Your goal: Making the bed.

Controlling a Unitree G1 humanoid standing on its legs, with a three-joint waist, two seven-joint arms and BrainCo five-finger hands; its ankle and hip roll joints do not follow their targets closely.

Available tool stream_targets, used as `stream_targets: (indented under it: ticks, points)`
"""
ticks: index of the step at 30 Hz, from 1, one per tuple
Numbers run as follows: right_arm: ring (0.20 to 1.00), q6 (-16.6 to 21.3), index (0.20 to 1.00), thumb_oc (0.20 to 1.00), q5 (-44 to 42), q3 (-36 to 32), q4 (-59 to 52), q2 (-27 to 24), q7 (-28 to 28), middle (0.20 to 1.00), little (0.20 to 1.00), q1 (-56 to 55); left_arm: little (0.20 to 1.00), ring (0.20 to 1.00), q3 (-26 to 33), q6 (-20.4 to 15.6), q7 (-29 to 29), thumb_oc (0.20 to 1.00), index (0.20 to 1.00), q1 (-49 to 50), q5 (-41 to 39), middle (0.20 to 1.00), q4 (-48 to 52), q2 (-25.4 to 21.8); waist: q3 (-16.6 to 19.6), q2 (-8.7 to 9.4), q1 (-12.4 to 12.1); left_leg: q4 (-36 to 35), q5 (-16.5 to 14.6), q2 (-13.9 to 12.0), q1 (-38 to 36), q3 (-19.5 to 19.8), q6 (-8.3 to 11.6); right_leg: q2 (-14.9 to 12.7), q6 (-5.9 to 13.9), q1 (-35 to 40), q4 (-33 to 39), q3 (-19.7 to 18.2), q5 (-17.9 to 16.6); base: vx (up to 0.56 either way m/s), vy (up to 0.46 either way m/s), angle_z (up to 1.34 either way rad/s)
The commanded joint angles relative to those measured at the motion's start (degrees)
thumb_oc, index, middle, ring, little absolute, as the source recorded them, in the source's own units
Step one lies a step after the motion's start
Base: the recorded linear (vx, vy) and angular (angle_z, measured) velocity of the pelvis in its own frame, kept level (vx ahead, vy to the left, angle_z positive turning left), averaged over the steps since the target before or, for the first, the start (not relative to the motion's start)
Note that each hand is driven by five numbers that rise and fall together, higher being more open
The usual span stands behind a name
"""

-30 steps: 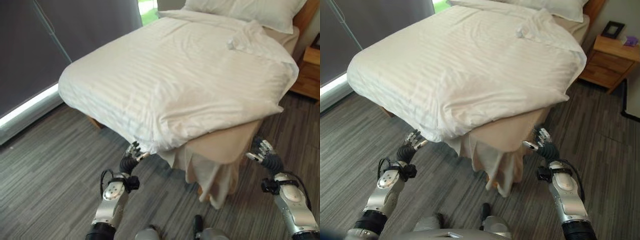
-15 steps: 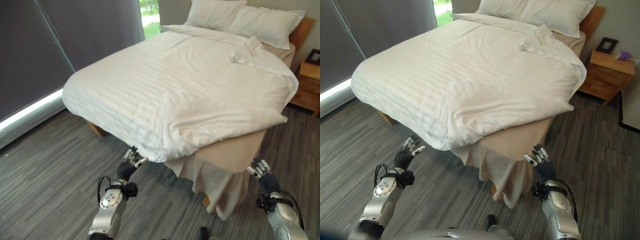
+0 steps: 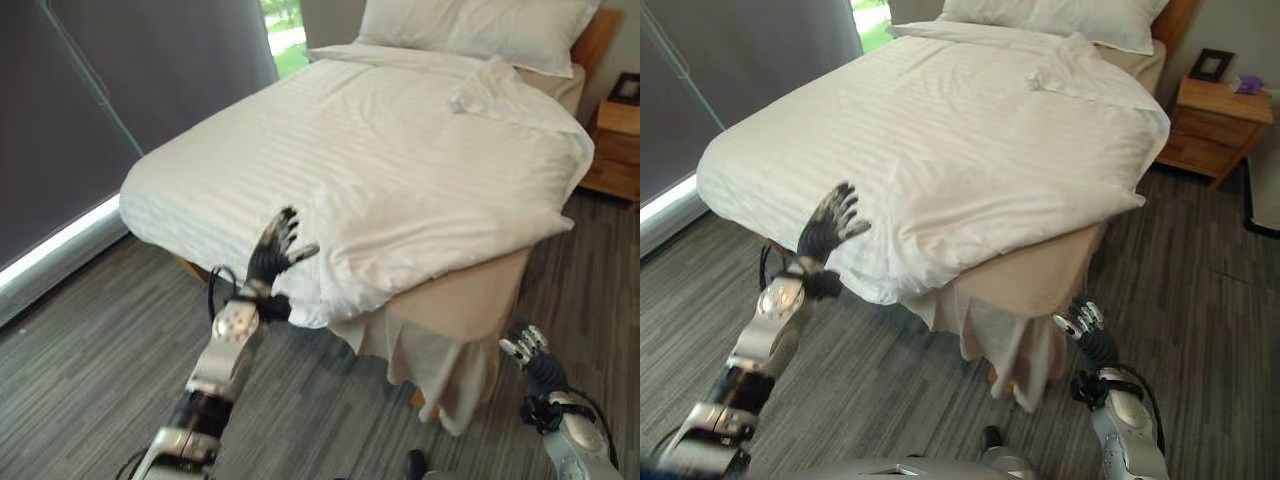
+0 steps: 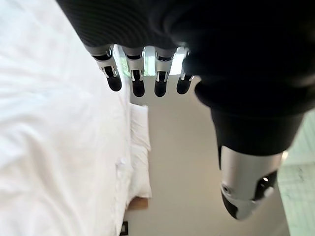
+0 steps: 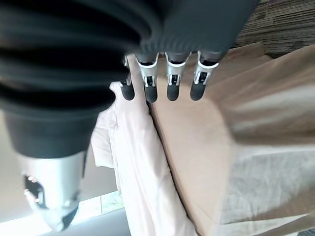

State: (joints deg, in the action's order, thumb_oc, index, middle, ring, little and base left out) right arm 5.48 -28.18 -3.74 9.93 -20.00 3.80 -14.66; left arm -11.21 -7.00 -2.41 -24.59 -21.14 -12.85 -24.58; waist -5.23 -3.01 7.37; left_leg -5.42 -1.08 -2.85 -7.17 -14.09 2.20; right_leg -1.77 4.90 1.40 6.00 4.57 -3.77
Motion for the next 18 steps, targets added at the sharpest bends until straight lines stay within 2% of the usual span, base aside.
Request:
stream_targets:
  ticks: [1, 3, 4, 5, 6, 7, 8, 11, 13, 14, 18]
  points:
    - [1.000, 1.1, 1.000, 1.000, -3.2, -1.0, -1.7, -2.5, 1.5, 1.000, 1.000, 0.9, 1.000, 1.000, -1.8, -1.9, -4.1, 1.000, 1.000, -9.0, 5.7, 1.000, -9.6, -3.3, 1.9, 2.56, 1.4, 0.4, 2.7, -2.0, -0.2, 3.4, 3.85, -2.2, 3.29, 0.3, -1.0, -3.1, -0.2, 0.07, 0.002, -0.46]
    - [1.000, 0.1, 1.000, 1.000, -2.9, -0.8, -0.9, -4.1, 2.5, 1.000, 1.000, -1.0, 1.000, 1.000, -3.5, -0.5, -6.3, 1.000, 1.000, -17.4, 8.0, 1.000, -17.7, -5.4, 1.7, 2.53, 3.7, 0.4, 2.5, -2.3, 0.1, 1.7, 3.92, -1.9, 3.75, -0.9, -1.0, -4.4, -0.8, 0.03, 0.011, -0.41]
    - [1.000, 0.1, 1.000, 1.000, -2.9, -0.8, -0.9, -4.1, 2.5, 1.000, 1.000, -0.9, 1.000, 1.000, -3.6, -0.6, -6.3, 1.000, 1.000, -17.6, 8.0, 1.000, -18.0, -5.4, 1.6, 2.55, 3.6, 0.4, 2.5, -2.3, 0.1, 1.7, 3.93, -1.9, 3.75, -1.0, -1.0, -4.4, -0.8, 0.02, 0.024, -0.31]
    - [1.000, -1.0, 1.000, 1.000, -2.1, -1.1, 0.1, -5.0, 3.3, 1.000, 1.000, -2.8, 1.000, 1.000, -4.9, 0.5, -6.7, 1.000, 1.000, -22.9, 9.8, 1.000, -23.4, -7.4, 1.4, 2.57, 5.5, 0.4, 2.4, -2.5, 0.4, 0.3, 4.03, -1.6, 4.03, -2.0, -1.0, -5.3, -1.3, 0.02, 0.019, -0.31]
    - [1.000, -1.0, 1.000, 1.000, -2.0, -1.2, 0.0, -5.0, 3.3, 1.000, 1.000, -2.8, 1.000, 1.000, -5.0, 0.3, -6.6, 1.000, 1.000, -23.2, 9.8, 1.000, -23.7, -7.4, 1.4, 2.59, 5.3, 0.4, 2.4, -2.5, 0.4, 0.2, 4.04, -1.6, 4.04, -2.1, -1.0, -5.4, -1.3, -0.02, 0.054, -0.45]
    - [1.000, -1.9, 1.000, 1.000, -1.2, -1.8, 0.7, -6.1, 3.9, 1.000, 1.000, -4.6, 1.000, 1.000, -6.3, 1.3, -7.9, 1.000, 1.000, -28.7, 11.2, 1.000, -29.8, -9.8, 0.6, 2.60, 7.7, 0.4, 2.5, -2.7, 1.4, -1.4, 4.22, -1.3, 4.41, -4.1, -1.0, -6.8, -2.2, -0.03, 0.035, -0.44]
    - [1.000, -1.9, 1.000, 1.000, -1.2, -1.8, 0.6, -6.1, 3.9, 1.000, 1.000, -4.6, 1.000, 1.000, -6.4, 1.2, -7.9, 1.000, 1.000, -29.0, 11.1, 1.000, -30.1, -9.8, 0.6, 2.61, 7.6, 0.4, 2.5, -2.7, 1.5, -1.5, 4.22, -1.3, 4.41, -4.3, -1.0, -6.9, -2.2, -0.06, 0.052, -0.45]
    - [1.000, -2.4, 1.000, 1.000, -2.1, -3.4, 1.2, -6.9, 5.1, 1.000, 1.000, -6.3, 1.000, 1.000, -8.3, 1.6, -8.5, 1.000, 1.000, -34.7, 12.6, 1.000, -38.4, -13.6, 0.2, 2.62, 10.0, 0.4, 2.6, -2.9, 3.3, -3.8, 4.49, -0.8, 4.87, -7.6, -1.0, -8.7, -3.4, -0.02, 0.056, -0.50]
    - [1.000, -2.5, 1.000, 1.000, -2.4, -4.2, 1.8, -8.1, 6.5, 1.000, 1.000, -7.8, 1.000, 1.000, -11.5, 2.2, -9.2, 1.000, 1.000, -40.5, 16.5, 1.000, -45.7, -18.1, -0.3, 2.97, 11.9, 0.4, 2.5, -3.2, 4.9, -5.9, 4.74, -0.2, 5.45, -10.7, -1.0, -10.4, -4.4, -0.01, 0.073, -0.51]
    - [1.000, -2.3, 1.000, 1.000, -2.6, -4.1, 1.8, -9.0, 7.1, 1.000, 1.000, -7.9, 1.000, 1.000, -14.1, 2.8, -10.2, 1.000, 1.000, -44.0, 21.2, 1.000, -49.5, -21.2, -0.8, 3.50, 12.7, 0.4, 2.7, -3.4, 6.2, -7.2, 4.92, 0.2, 5.78, -13.0, -1.0, -11.5, -5.3, -0.04, 0.054, -0.52]
    - [1.000, -1.1, 1.000, 1.000, -4.0, -3.2, 0.2, -10.6, 8.0, 1.000, 1.000, -7.1, 1.000, 1.000, -17.5, 4.1, -12.0, 1.000, 1.000, -48.0, 28.2, 1.000, -53.5, -26.2, -1.8, 5.00, 12.7, 0.4, 2.9, -3.7, 8.0, -9.3, 4.96, 0.8, 6.45, -16.0, -1.0, -12.9, -6.4, -0.01, 0.036, -0.49]
